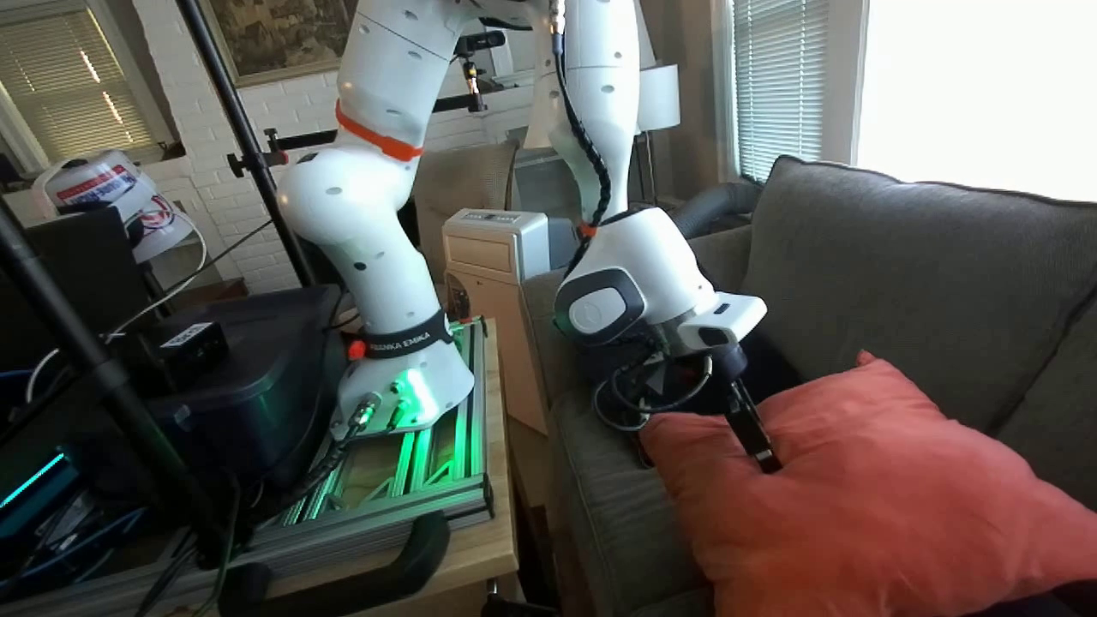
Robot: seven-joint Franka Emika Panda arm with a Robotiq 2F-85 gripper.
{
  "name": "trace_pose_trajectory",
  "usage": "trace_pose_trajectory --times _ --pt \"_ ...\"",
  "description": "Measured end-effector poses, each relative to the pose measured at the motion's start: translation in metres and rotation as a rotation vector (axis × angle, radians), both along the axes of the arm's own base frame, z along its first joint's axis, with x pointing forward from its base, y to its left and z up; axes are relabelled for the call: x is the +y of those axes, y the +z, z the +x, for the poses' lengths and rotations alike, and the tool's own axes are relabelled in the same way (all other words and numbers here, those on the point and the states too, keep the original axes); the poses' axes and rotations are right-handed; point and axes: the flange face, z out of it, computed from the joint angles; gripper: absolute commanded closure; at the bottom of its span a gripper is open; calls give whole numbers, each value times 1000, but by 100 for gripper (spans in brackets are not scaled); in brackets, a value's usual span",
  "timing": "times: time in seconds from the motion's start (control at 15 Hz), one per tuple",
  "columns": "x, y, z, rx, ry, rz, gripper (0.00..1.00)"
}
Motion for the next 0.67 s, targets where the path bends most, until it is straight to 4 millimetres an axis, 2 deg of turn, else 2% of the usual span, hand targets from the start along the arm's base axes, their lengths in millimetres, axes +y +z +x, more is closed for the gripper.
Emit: trace_pose_trajectory --times 0.2,0.47,0.67 --pt "-4 -9 -1 0 -33 3 73" --pt "-1 -9 10 -27 -108 41 99" --pt "7 -4 23 -26 -154 102 98"
